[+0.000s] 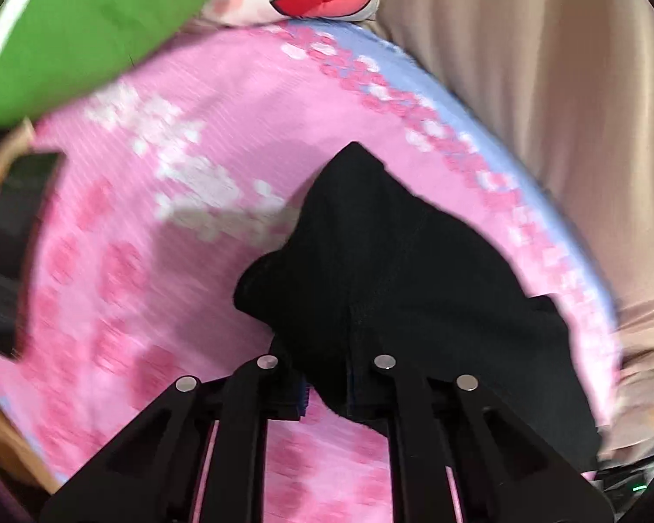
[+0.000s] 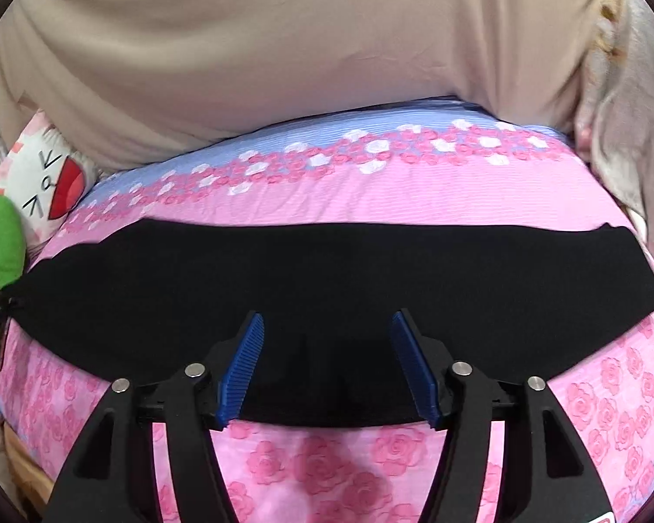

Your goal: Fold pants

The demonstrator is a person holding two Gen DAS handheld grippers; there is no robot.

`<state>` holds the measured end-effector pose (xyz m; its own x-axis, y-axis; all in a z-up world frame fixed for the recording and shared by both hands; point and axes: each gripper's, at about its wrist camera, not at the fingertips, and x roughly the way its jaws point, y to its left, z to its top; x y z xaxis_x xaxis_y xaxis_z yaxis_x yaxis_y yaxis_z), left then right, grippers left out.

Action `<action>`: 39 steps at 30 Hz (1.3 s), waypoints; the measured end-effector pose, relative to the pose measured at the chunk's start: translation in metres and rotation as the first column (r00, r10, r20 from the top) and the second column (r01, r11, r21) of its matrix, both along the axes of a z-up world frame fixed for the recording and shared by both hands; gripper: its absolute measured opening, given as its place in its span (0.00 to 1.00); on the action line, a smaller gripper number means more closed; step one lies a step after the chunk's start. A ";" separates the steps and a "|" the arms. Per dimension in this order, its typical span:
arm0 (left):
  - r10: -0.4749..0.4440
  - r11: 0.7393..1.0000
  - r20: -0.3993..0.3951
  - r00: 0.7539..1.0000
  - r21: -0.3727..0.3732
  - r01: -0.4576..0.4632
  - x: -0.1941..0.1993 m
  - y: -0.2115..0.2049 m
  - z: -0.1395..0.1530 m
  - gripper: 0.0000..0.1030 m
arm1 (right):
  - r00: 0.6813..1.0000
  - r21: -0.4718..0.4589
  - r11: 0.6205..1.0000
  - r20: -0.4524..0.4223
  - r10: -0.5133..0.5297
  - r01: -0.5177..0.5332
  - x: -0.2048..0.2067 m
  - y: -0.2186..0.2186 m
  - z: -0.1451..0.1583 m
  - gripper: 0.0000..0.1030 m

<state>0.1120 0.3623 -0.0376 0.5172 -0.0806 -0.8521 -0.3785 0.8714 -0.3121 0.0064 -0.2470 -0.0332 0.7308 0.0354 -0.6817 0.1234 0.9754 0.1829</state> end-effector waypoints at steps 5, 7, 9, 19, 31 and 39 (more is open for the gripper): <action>0.025 0.984 -0.010 1.000 0.176 -0.023 -0.005 -0.026 -0.010 0.15 | 0.991 -0.026 0.991 -0.025 -0.129 0.129 -0.015 -0.058 -0.014 0.59; 0.037 0.972 0.011 0.999 0.233 -0.039 -0.017 -0.040 0.002 0.18 | 0.971 -0.049 0.970 -0.021 -0.239 0.237 -0.033 -0.104 -0.017 0.61; 0.071 0.955 0.043 0.996 0.285 -0.081 -0.033 -0.054 0.018 0.18 | 0.940 -0.044 0.940 -0.008 -0.340 0.339 -0.050 -0.155 -0.019 0.66; -0.066 0.850 0.197 0.978 0.524 -0.048 -0.060 -0.193 0.076 0.59 | 0.949 -0.091 0.952 -0.103 -0.300 0.291 0.009 -0.299 -0.063 0.12; -0.253 0.827 0.095 0.963 0.538 0.164 -0.024 -0.295 0.037 0.59 | 0.951 -0.120 0.959 -0.146 -0.273 0.257 0.027 -0.326 -0.084 0.15; -0.342 0.774 0.059 0.938 0.584 0.245 -0.032 -0.328 0.017 0.61 | 0.971 -0.084 0.968 -0.019 -0.238 0.235 -0.037 -0.293 -0.026 0.62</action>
<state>0.0800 0.0347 -0.0202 0.6745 0.2148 -0.7064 -0.0647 0.9703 0.2333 -0.0301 -0.5404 -0.0595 0.6917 -0.1919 -0.6962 0.3563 0.9292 0.0979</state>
